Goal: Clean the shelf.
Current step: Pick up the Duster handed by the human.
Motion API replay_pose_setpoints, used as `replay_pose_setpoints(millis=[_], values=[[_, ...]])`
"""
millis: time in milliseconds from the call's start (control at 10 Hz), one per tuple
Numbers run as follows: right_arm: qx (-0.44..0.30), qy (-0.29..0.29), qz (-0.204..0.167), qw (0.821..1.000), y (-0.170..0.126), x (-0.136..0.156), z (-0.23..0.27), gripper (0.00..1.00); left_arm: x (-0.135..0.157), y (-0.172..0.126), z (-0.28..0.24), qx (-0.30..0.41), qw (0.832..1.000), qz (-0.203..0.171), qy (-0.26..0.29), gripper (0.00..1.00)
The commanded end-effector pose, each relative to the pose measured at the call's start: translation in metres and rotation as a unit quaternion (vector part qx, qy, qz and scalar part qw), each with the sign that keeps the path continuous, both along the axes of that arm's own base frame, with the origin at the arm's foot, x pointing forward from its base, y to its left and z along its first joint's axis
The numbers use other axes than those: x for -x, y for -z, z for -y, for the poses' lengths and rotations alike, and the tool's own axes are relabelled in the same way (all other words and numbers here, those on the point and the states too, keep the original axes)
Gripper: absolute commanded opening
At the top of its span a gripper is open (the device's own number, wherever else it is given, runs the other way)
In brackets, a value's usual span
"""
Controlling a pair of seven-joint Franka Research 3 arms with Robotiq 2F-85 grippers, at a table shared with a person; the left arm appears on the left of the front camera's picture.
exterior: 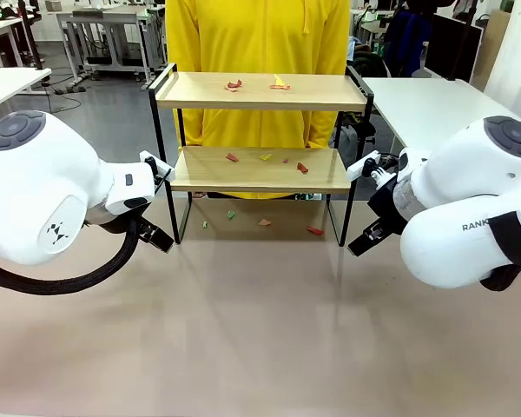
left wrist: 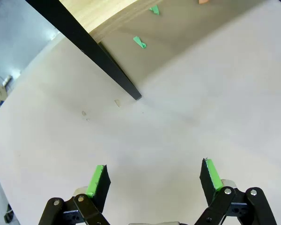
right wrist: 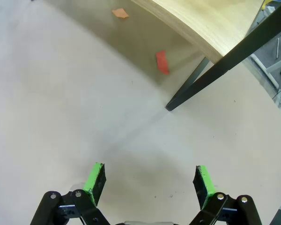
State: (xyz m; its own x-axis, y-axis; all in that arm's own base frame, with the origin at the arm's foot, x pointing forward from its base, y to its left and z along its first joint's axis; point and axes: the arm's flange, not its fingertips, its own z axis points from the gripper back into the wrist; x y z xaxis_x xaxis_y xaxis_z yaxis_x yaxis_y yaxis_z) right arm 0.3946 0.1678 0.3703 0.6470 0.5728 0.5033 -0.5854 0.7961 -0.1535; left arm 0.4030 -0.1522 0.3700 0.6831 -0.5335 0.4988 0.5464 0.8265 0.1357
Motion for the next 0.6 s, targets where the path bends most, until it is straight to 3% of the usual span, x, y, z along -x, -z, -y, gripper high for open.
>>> replay_pose_setpoints(millis=[0, 100, 200, 300, 500], values=[[-0.001, 0.006, 0.028, 1.0, -0.03, -0.007, -0.003, 1.0, 0.003, -0.029, 0.0, 0.016, 1.0, 0.015, 0.014, 1.0], [-0.043, -0.017, 0.023, 0.999, -0.071, -0.017, -0.003, 1.0, -0.004, -0.068, -0.004, 0.043, 0.999, 0.014, 0.021, 1.0], [-0.05, -0.002, 0.049, 0.998, -0.102, -0.026, 0.0, 1.0, -0.013, -0.099, -0.01, 0.052, 0.998, -0.01, 0.046, 1.0], [-0.066, -0.013, 0.042, 0.997, -0.129, -0.032, 0.006, 1.0, -0.027, -0.126, -0.018, 0.056, 0.997, -0.02, 0.055, 1.0], [-0.091, -0.05, 0.023, 0.994, -0.164, -0.05, 0.032, 1.0, -0.048, -0.176, -0.044, 0.089, 0.988, -0.045, 0.12, 1.0]])
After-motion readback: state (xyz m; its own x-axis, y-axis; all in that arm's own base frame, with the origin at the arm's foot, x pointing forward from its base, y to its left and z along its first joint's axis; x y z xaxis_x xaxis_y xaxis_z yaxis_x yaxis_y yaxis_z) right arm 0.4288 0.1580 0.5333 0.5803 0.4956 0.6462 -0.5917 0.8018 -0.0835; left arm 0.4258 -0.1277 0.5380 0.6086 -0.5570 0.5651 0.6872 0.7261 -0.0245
